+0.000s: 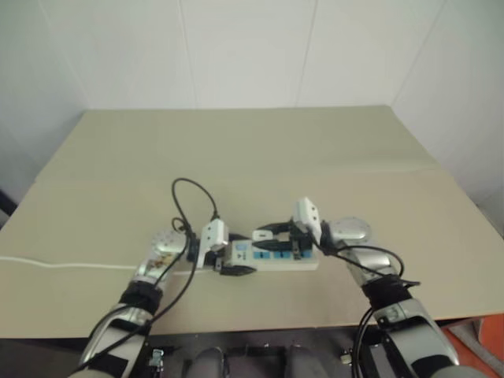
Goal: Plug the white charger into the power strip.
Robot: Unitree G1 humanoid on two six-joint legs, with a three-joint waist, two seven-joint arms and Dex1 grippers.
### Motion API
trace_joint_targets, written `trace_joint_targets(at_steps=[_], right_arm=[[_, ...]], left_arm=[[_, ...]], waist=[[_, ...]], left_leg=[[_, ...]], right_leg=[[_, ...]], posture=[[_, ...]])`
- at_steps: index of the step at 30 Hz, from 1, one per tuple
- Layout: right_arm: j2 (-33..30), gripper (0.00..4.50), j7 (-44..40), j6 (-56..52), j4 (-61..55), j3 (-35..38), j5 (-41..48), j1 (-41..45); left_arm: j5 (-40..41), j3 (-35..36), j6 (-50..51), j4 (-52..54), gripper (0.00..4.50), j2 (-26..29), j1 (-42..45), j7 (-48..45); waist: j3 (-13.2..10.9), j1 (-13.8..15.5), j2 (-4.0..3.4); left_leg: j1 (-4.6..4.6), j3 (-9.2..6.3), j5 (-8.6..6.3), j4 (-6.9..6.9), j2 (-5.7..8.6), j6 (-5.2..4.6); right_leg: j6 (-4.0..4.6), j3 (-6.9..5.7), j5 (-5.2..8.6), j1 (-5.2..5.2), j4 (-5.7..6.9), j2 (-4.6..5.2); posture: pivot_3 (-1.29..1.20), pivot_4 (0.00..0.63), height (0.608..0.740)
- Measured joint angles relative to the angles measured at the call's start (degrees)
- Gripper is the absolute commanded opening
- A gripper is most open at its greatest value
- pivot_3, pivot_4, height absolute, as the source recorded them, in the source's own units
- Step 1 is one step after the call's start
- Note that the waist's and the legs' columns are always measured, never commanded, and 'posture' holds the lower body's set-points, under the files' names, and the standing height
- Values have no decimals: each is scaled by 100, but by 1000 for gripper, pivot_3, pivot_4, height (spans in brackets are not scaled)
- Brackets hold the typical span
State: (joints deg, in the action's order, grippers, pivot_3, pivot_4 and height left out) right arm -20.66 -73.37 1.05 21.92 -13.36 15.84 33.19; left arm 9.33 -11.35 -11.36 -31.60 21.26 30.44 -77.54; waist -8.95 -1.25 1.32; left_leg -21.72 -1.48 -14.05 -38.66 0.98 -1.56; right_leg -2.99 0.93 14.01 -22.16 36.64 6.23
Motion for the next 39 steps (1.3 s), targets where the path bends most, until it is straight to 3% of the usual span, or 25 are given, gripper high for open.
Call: trace_joint_targets(at_steps=[9, 19, 23, 26, 27, 33, 39], right_arm=[[59, 1183, -9, -1, 69, 1, -8, 16], [37, 4467, 49, -65, -98, -154, -334, -118], [20, 4492, 82, -100, -392, -163, -334, -267], [-132, 4500, 98, -220, -755, -142, -315, -420], [-215, 4500, 97, -293, -919, -129, -286, -504], [-1080, 4500, 154, -808, -1873, 348, -11, -1160], [-2049, 4500, 241, -1253, -2899, 1322, 591, -1702]], left_arm=[[0, 0, 11, 13, 3342, 29, -24, -1], [1, -5, 9, 48, 3342, 7, -40, -7], [-1, -9, 8, 49, 3342, -16, -32, -12], [-22, -47, 56, 34, 4370, -50, -2, -20], [-18, -57, 109, 34, 4465, -46, 3, -39], [142, 33, 377, 300, 4465, 232, 33, -225], [843, 454, 939, 1750, 4465, 1061, -152, -478]], waist=[[6, -27, 1], [14, 14, 11], [14, 35, 11], [13, 49, 10], [13, 60, 10], [-5, 76, 10], [-44, 41, -2]], left_leg=[[10, 2, 0, 6, -3, 1], [7, 2, -1, 12, -3, 2], [5, 2, -1, 19, -2, 2], [-5, 1, -1, 21, -1, 2], [-16, -3, -1, 21, -1, 2], [-78, -5, -2, 21, 4, 2], [-123, -4, -1, 24, 1, 2]], right_leg=[[1, 0, 1, 2, 0, 0], [3, -2, 2, 1, -6, 0], [3, -2, 2, 0, -17, 0], [3, -4, 2, -3, -26, 0], [3, -9, 2, -8, -33, 0], [2, -12, 1, -56, -50, 6], [3, -9, 0, -108, -43, 6]], posture=[[0, 150, 740], [0, 150, 740], [0, 150, 740], [0, 150, 740], [0, 150, 740], [0, 150, 740], [0, 150, 740]])
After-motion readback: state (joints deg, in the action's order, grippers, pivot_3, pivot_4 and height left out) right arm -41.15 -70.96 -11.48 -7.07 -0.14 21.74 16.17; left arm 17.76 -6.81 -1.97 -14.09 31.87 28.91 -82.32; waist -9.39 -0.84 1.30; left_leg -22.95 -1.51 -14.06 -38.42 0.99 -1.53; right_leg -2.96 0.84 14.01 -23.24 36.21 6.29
